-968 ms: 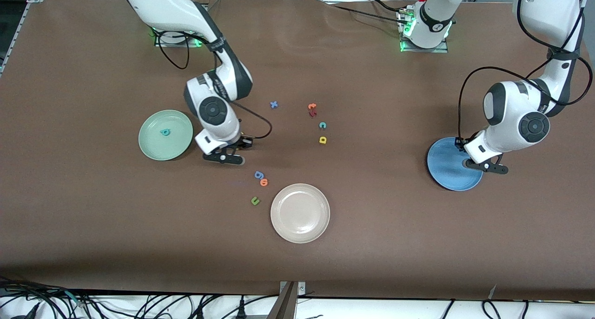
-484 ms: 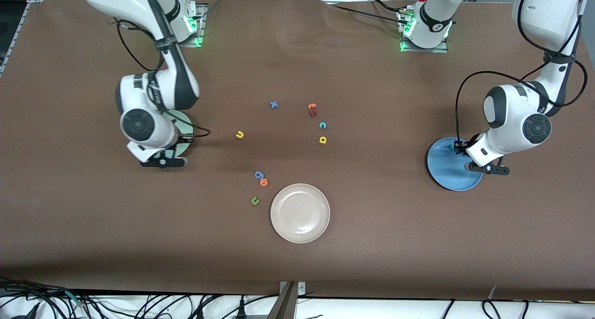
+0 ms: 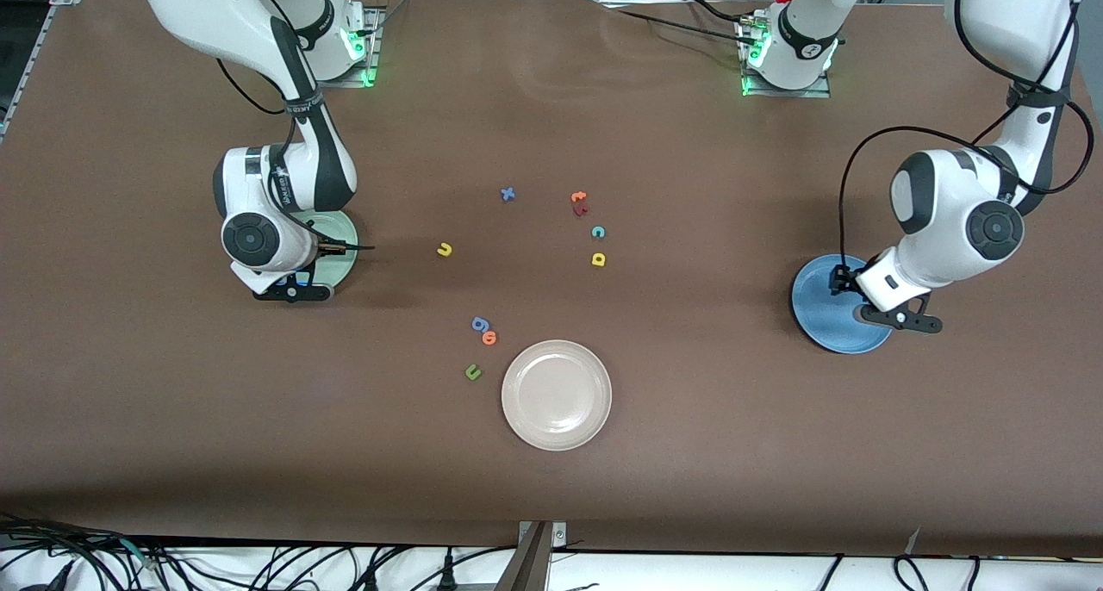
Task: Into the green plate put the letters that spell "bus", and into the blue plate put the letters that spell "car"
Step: 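Grasp a yellow letter with each of both grippers among the letters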
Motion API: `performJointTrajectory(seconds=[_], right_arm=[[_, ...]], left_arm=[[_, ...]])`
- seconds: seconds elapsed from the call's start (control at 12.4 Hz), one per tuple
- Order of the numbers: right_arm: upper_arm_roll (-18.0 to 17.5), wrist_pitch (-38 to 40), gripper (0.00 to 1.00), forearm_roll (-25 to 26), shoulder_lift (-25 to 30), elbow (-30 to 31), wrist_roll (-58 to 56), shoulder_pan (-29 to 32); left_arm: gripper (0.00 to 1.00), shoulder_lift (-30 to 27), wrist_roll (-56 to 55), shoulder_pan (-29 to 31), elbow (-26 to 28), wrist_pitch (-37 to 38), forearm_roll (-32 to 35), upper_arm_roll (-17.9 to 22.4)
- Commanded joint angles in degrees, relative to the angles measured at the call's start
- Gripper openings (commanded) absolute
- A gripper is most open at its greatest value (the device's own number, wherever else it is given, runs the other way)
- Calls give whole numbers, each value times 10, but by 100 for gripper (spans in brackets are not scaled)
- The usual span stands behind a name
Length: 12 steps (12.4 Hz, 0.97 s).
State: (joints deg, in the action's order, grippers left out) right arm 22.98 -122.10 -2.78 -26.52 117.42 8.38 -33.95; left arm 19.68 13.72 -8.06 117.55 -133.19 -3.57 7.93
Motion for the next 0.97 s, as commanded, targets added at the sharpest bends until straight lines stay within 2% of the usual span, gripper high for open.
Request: performJointTrajectory(seconds=[0.0, 0.08, 0.24, 0.4, 0.56, 0.81, 0.89], right_arm=[[-8, 52, 100, -9, 22, -33, 21, -4], [-25, 81, 100, -11, 23, -59, 53, -5], [-83, 83, 99, -11, 22, -90, 166, -5], [-131, 59, 98, -10, 15, -101, 293, -5], [-158, 3, 92, -11, 2, -95, 382, -7], [-181, -50, 60, -10, -23, -93, 480, -21], [-181, -79, 58, -10, -29, -79, 498, -26]], left_arm=[[65, -23, -31, -30, 1, 16, -18, -16], [67, -23, -49, -47, 1, 16, -19, -26], [70, -22, -139, -70, -1, 16, -18, -61], [71, -18, -227, -99, -15, 15, -16, -92], [74, 0, -282, -126, -43, 11, -11, -107], [82, 47, -330, -172, -100, 10, -10, -109], [84, 65, -345, -186, -114, 9, -10, -109]])
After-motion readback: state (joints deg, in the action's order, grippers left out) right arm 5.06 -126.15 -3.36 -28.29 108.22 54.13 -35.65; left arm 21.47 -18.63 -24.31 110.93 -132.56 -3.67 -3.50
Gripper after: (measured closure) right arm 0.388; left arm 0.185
